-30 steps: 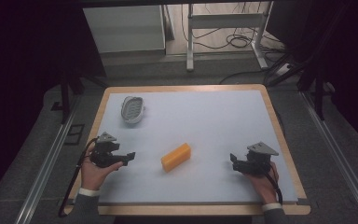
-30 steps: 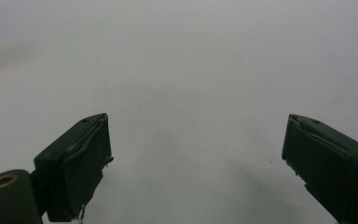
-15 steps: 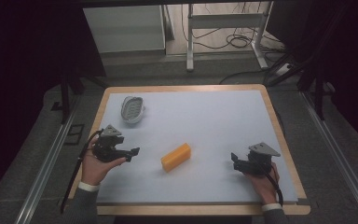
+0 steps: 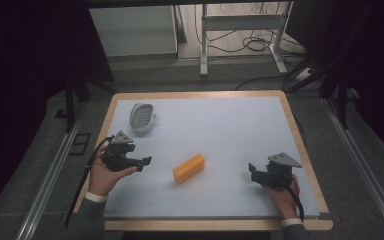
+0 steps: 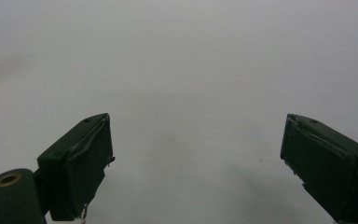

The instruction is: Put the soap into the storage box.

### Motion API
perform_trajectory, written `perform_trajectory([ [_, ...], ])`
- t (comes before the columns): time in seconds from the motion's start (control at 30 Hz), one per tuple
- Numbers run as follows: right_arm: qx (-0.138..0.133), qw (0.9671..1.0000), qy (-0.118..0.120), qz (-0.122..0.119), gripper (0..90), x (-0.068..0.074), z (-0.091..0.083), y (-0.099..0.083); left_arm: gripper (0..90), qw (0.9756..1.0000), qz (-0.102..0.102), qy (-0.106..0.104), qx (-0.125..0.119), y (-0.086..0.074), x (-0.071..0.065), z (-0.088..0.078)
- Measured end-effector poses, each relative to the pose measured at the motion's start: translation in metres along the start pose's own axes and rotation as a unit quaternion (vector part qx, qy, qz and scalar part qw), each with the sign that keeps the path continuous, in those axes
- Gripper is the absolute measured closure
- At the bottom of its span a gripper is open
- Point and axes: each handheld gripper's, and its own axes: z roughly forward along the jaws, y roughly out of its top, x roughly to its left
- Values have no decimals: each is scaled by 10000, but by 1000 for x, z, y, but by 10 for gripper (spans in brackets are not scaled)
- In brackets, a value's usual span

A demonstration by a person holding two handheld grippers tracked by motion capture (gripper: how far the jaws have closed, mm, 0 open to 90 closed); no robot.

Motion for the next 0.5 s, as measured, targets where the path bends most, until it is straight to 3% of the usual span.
perform_trajectory([
  [0.5,-70,9999,49,98,94,-2,-2,-1,207,9996,270,-36,35,17,-13,4],
])
